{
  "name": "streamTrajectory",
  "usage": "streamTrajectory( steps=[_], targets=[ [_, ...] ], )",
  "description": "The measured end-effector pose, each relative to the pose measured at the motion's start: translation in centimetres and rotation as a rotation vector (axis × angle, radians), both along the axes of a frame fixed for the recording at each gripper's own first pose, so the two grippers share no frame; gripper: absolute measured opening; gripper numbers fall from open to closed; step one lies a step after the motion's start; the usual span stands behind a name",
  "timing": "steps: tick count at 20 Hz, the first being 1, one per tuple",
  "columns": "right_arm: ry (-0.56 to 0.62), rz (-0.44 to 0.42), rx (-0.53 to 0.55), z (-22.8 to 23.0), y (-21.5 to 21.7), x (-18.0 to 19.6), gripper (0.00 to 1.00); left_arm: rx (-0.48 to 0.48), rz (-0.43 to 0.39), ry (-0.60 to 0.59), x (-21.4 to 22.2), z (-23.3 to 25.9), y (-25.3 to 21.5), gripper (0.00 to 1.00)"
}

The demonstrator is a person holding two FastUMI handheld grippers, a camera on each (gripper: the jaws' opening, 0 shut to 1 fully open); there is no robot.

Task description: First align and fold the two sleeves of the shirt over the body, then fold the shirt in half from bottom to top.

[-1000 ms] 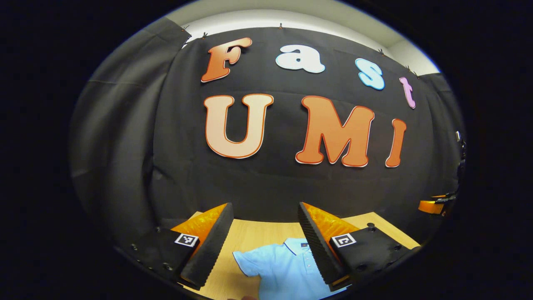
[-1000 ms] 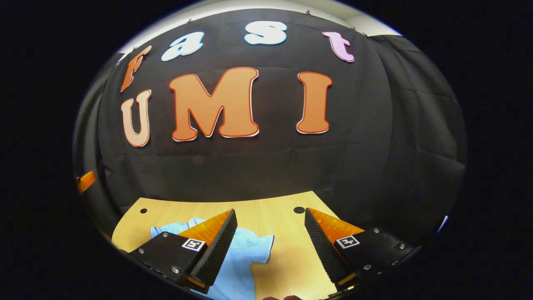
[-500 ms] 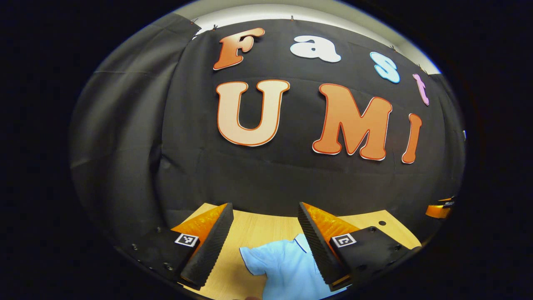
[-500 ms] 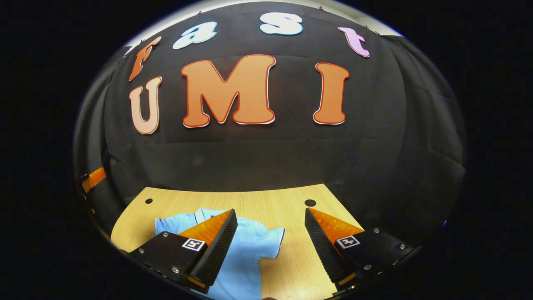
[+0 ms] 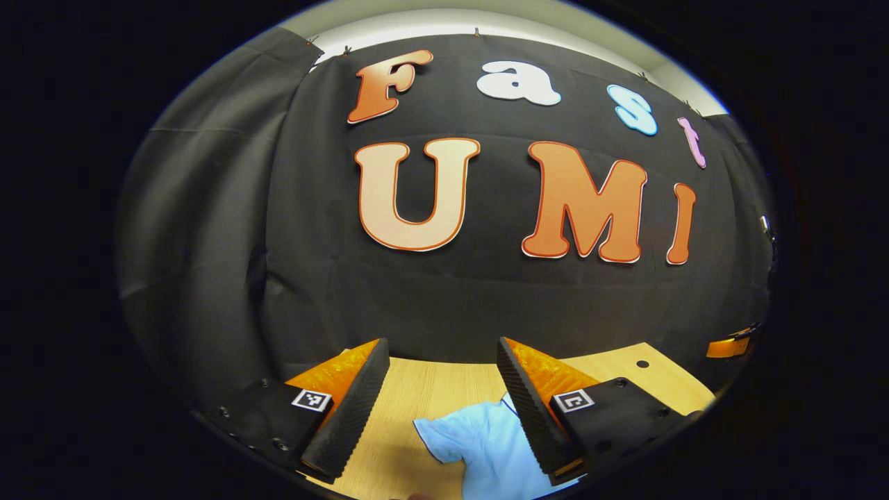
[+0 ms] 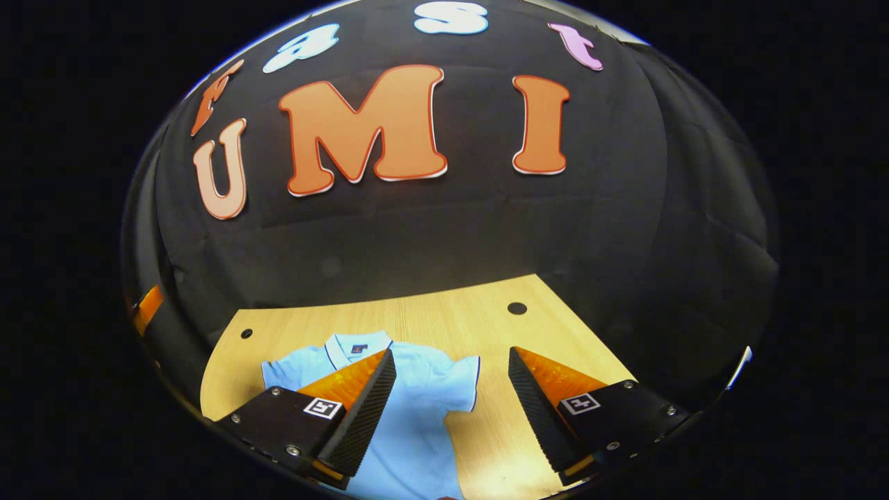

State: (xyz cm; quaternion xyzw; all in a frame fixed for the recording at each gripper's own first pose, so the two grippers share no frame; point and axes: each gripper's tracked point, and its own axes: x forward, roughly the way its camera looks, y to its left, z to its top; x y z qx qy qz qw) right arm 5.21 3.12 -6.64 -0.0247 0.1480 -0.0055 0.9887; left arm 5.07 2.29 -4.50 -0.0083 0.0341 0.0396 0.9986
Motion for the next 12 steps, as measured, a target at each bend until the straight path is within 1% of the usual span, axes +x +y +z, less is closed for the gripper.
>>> streamTrajectory(
  steps=[2,6,8,9,10,11,12],
  targets=[
    [0.089,-0.008,-0.016,-1.7,-0.3,1.0,0.98,0.001,0.008,0.004,-0.2,-0.3,0.7,1.0],
    [0.223,-0.025,-0.059,-4.4,-1.0,6.1,0.99,0.01,0.051,0.021,-0.4,-1.0,2.6,1.0],
    [0.284,-0.031,-0.054,-5.8,-1.3,7.9,0.99,0.012,0.061,0.024,-0.3,-1.3,2.9,1.0],
    [0.332,-0.034,-0.042,-7.0,-1.7,9.5,0.99,0.015,0.068,0.03,0.1,-1.6,3.1,1.0],
    [0.372,-0.042,-0.06,-8.2,-2.4,10.9,0.99,0.02,0.069,0.034,0.3,-1.8,3.2,1.0],
    [0.421,-0.062,-0.073,-9.8,-3.2,11.8,0.99,0.029,0.076,0.042,0.6,-2.2,3.4,1.0],
    [0.464,-0.064,-0.058,-10.8,-3.1,12.5,0.99,0.033,0.078,0.051,0.9,-2.5,3.5,1.0]
  ],
)
